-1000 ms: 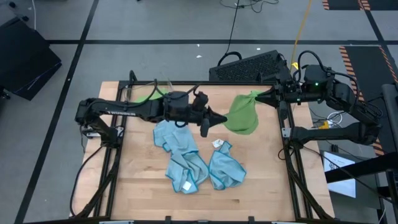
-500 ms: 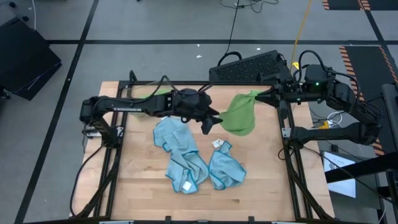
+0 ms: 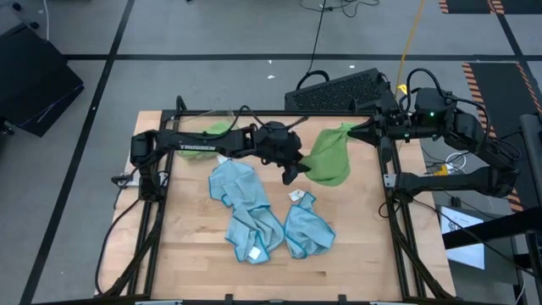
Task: Fold microfiber towels
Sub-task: Fold the green microfiber cloth
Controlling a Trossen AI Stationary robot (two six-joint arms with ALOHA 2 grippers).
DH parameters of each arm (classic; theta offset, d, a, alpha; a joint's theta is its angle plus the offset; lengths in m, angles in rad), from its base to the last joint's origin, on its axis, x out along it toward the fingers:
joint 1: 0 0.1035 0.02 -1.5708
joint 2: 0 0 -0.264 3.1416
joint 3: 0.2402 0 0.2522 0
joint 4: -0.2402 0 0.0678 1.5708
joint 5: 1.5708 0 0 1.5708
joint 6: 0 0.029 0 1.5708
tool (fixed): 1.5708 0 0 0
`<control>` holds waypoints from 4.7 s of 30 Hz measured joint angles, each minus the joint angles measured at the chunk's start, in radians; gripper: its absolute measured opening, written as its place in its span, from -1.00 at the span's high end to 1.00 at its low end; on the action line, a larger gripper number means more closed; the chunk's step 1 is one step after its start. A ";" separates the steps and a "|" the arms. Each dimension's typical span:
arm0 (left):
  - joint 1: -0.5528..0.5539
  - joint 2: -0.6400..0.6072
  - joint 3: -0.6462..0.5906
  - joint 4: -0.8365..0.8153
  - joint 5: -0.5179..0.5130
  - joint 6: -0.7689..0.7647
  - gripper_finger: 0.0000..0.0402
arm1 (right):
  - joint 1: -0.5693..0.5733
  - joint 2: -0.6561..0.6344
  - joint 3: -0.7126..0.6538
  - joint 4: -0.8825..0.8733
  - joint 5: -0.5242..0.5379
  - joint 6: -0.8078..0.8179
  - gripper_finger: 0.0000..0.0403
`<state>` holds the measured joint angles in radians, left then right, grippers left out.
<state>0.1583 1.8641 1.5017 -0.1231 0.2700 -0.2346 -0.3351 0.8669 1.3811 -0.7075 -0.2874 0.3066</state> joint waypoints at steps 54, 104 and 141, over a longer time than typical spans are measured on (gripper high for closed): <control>-0.042 -0.595 0.001 -0.553 -0.107 -0.156 0.96 | 0.008 0.012 -1.023 1.167 -0.163 0.171 0.51; -0.033 -0.594 0.001 -0.457 -0.229 -0.190 0.97 | 0.443 0.513 -0.694 1.227 0.465 0.009 -0.55; -0.037 -0.594 0.002 -0.457 -0.298 -0.185 0.95 | 0.439 0.669 -0.486 0.787 0.782 0.363 -0.01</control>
<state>0.1211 1.2697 1.5032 -0.5797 -0.0284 -0.4194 0.1035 1.5360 0.8947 0.0797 0.4946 0.6693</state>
